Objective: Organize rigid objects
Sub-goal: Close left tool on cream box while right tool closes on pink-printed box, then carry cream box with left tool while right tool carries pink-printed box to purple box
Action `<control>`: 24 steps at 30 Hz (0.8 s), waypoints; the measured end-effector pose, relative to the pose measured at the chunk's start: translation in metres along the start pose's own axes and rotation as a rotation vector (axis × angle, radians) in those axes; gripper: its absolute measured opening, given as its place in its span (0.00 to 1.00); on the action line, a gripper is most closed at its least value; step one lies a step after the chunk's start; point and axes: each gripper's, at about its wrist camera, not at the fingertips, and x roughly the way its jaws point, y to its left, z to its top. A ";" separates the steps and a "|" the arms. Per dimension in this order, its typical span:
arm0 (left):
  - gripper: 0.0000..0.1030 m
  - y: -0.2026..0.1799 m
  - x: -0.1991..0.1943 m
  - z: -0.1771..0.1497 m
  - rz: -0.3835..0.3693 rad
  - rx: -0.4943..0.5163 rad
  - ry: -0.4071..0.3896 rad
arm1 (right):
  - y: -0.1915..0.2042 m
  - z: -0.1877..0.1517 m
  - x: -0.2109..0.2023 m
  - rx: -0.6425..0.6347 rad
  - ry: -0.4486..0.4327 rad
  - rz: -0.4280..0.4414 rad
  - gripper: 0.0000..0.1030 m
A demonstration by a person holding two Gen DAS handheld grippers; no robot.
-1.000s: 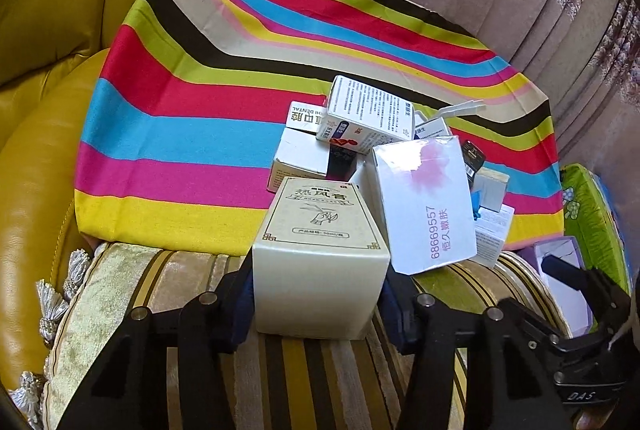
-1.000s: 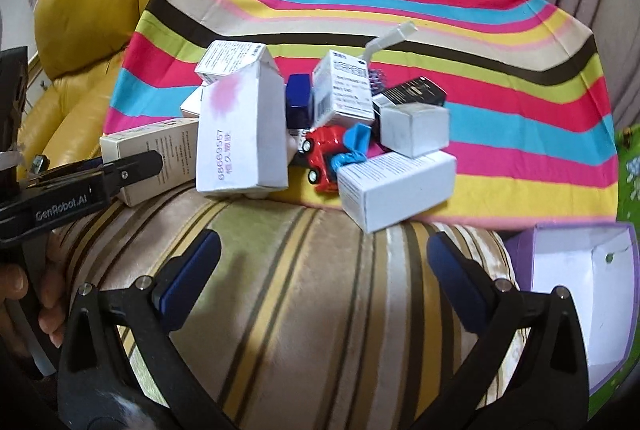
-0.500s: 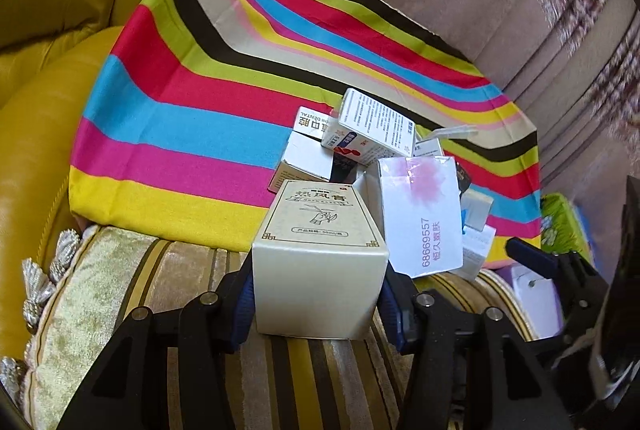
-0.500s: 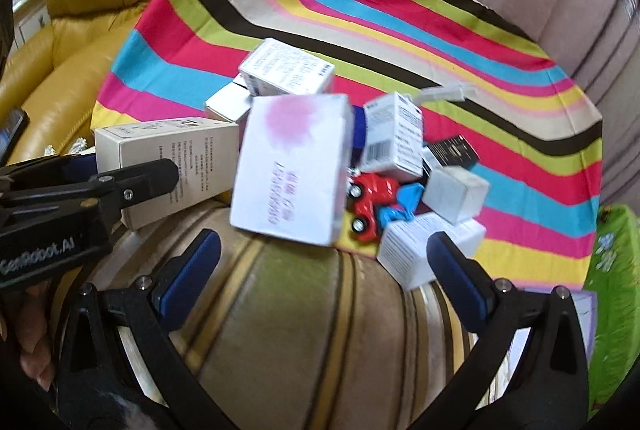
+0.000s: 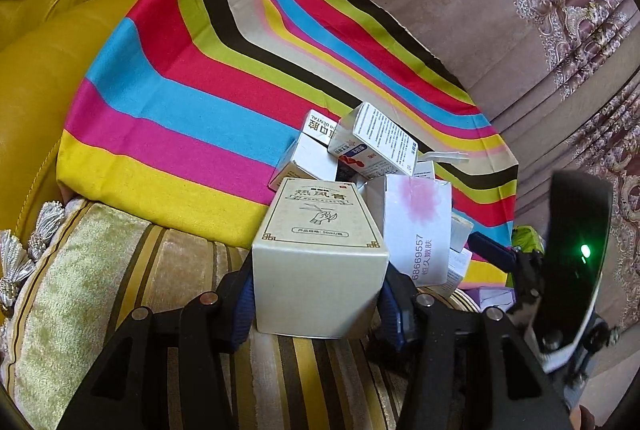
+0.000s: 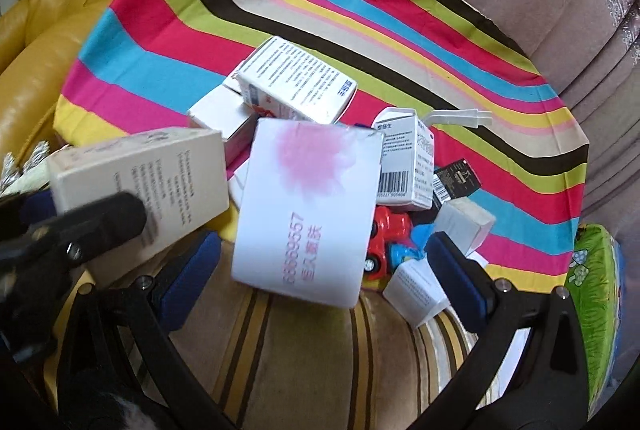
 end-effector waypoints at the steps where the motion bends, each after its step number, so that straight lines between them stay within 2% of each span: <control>1: 0.51 0.001 0.001 0.000 0.004 0.000 -0.004 | 0.000 0.001 0.001 0.002 0.003 -0.003 1.00; 8: 0.51 0.008 -0.002 -0.003 -0.010 -0.002 -0.012 | -0.003 0.006 0.014 0.030 0.042 -0.007 0.96; 11: 0.51 0.009 -0.003 -0.004 -0.009 -0.002 -0.007 | -0.001 0.006 0.015 0.024 0.047 -0.001 0.87; 13: 0.51 0.009 -0.003 -0.005 -0.008 -0.002 -0.007 | -0.001 0.005 0.016 0.026 0.046 0.002 0.72; 14: 0.51 0.009 -0.004 -0.005 -0.009 -0.002 -0.007 | -0.002 0.005 0.016 0.033 0.050 0.006 0.68; 20: 0.51 0.010 -0.005 -0.004 -0.003 0.001 -0.010 | -0.004 0.000 0.016 0.053 0.047 0.030 0.68; 24: 0.51 0.006 -0.007 -0.003 0.010 0.007 -0.023 | -0.007 -0.002 0.007 0.062 0.015 0.049 0.68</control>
